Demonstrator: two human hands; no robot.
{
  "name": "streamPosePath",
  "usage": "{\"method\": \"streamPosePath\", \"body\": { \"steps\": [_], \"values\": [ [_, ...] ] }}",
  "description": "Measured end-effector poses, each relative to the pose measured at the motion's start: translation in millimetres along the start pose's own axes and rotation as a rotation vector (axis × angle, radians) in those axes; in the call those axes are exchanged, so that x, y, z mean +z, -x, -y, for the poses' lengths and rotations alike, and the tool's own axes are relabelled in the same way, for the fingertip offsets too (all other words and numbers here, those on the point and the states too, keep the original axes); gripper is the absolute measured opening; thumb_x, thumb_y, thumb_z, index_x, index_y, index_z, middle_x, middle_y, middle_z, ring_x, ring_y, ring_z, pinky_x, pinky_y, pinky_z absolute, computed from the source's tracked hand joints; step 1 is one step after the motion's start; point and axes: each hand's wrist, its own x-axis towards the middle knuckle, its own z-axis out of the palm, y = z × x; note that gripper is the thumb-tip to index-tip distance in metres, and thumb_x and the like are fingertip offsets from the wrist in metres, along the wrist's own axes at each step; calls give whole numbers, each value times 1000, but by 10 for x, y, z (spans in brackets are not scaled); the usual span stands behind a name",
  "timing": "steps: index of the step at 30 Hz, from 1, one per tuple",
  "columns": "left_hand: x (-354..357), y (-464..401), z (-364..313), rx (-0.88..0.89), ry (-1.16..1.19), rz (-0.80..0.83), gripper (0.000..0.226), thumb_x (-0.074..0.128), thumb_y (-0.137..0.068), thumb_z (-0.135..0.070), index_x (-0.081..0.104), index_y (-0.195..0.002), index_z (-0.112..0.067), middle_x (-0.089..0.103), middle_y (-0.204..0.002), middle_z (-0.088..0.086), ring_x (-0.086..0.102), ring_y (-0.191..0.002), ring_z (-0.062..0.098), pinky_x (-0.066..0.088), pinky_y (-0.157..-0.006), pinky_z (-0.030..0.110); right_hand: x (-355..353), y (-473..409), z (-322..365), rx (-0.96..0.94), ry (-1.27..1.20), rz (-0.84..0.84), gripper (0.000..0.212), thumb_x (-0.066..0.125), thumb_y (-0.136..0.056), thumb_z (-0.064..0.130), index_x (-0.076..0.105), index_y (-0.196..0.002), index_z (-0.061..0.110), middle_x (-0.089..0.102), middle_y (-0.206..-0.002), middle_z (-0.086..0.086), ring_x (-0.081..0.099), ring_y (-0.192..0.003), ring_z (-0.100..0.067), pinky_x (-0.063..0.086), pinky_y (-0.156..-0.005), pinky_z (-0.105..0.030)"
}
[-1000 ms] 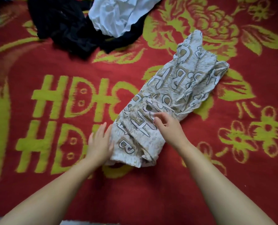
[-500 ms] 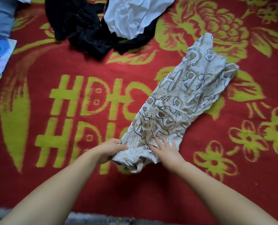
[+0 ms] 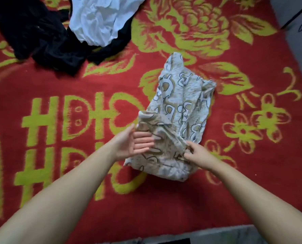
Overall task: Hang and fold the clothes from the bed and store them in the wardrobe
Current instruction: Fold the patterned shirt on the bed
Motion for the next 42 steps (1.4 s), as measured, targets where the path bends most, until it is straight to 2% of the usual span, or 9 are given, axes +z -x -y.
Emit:
{"method": "streamPosePath", "body": {
  "steps": [3, 6, 11, 16, 24, 26, 30, 38, 42],
  "values": [
    [280, -313, -39, 288, -455, -221, 48, 28, -103, -44, 54, -126, -10, 65, -110, 8, 64, -101, 25, 54, -80, 36, 70, -163, -72, 175, 159, -318, 41, 51, -93, 19, 42, -131, 6, 52, -126, -17, 47, -118, -32, 39, -89, -35],
    [194, -405, 249, 727, -1430, -272, 54, 41, -98, -42, 38, -145, -17, 48, -142, 5, 45, -131, 23, 36, -106, 41, 444, 28, -46, -134, 423, -490, 68, 62, -82, 22, 36, -144, 7, 35, -149, -18, 28, -141, -33, 28, -112, -54],
    [-312, -444, 706, 678, -2458, 2, 96, 46, -84, -31, -26, -147, -27, -26, -154, 13, -26, -141, 30, -17, -109, 58, 1102, 182, -91, -152, 720, -103, 114, 75, -69, 46, -1, -153, 28, -11, -159, -17, -10, -144, -43, 1, -105, -72],
    [-271, -749, 599, 566, -2570, -149, 96, 38, -93, -5, -48, -130, -27, -42, -144, 21, -42, -129, 34, -22, -105, 59, 959, -281, -122, 13, 684, -41, 108, 62, -87, 18, -28, -144, 39, -24, -158, -7, -15, -144, -41, -10, -104, -70],
    [171, -339, 606, 57, -2260, 214, 79, 39, -87, 9, 1, -152, -14, 6, -153, 31, 27, -138, 40, 38, -103, 37, 525, 98, -19, -68, 627, 413, 92, 37, -82, -11, 0, -153, 36, -5, -161, -6, 5, -145, -42, 14, -113, -63],
    [264, -159, 672, -191, -2112, 419, 54, 42, -90, -2, 30, -141, -17, 44, -135, 23, 53, -98, 33, 46, -69, 35, 429, 321, 14, -104, 458, 631, 74, 39, -81, -11, 30, -147, 22, 40, -143, -19, 56, -109, -36, 54, -81, -27],
    [365, -26, 591, -445, -1785, 470, 6, 50, -86, -11, 53, -89, -14, 60, -91, 10, 64, -82, 29, 43, -56, 26, 168, 482, 39, -73, 313, 779, 21, 48, -82, -1, 55, -86, 18, 59, -77, -2, 55, -54, -4, 42, -48, -12],
    [285, -597, -183, 122, -1531, -213, 9, 52, -90, -11, 50, -82, -10, 48, -73, 6, 44, -61, 18, 37, -52, 28, -153, -267, -65, -2, 130, -85, 47, 42, -92, 4, 48, -136, 21, 59, -111, 1, 59, -75, -15, 48, -61, -25],
    [333, -658, 254, 581, -1899, -641, 45, 40, -97, -31, 38, -141, -19, 46, -139, 11, 45, -128, 28, 27, -110, 50, 259, -254, -175, 6, 466, -275, 56, 38, -100, 30, 16, -152, 29, 9, -161, -3, 2, -148, -26, 3, -113, -61]
  ]
}}
